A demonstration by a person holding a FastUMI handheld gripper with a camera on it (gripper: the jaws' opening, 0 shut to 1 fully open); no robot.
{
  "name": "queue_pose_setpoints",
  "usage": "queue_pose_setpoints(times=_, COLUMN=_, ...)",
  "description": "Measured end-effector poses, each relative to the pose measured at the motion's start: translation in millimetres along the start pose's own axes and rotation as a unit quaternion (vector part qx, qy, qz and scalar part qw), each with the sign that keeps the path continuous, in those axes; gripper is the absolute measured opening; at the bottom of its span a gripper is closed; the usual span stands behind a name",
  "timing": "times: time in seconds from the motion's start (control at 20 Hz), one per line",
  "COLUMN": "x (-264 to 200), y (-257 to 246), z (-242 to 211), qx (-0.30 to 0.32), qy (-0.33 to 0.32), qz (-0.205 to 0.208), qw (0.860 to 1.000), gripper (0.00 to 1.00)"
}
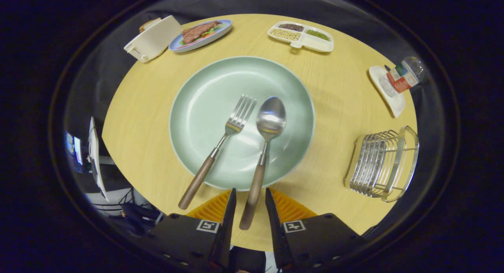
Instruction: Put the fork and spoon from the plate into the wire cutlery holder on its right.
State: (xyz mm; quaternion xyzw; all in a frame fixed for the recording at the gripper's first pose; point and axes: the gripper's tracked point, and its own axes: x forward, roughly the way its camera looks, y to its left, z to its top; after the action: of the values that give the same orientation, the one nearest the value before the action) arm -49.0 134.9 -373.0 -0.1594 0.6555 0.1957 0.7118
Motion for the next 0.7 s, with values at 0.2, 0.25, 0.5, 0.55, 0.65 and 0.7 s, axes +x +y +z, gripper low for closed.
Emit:
queue_pose_setpoints(times=0.2, x=-1.7, y=-2.4, z=0.0, qx=-0.009, qy=-0.002, qz=-0.004, qw=1.000, gripper=0.45)
queue_pose_setpoints(times=0.25, x=-2.1, y=-0.2, z=-1.5, qx=-0.004, qy=0.004, qz=0.003, qw=1.000, gripper=0.45)
queue_pose_setpoints(times=0.5, x=-6.3, y=2.8, z=-4.5, qx=-0.010, qy=0.008, qz=0.015, qw=1.000, gripper=0.43)
queue_pose_setpoints(times=0.55, x=-4.7, y=4.7, z=-6.2, qx=-0.009, qy=0.011, qz=0.020, qw=1.000, gripper=0.43)
queue_pose_setpoints(times=0.65, x=-2.1, y=7.9, z=-13.6, qx=-0.004, qy=0.022, qz=0.032, qw=0.999, gripper=0.35)
queue_pose_setpoints(times=0.7, x=0.4, y=3.0, z=-13.9, qx=0.007, qy=0.026, qz=0.022, qw=0.999, gripper=0.27)
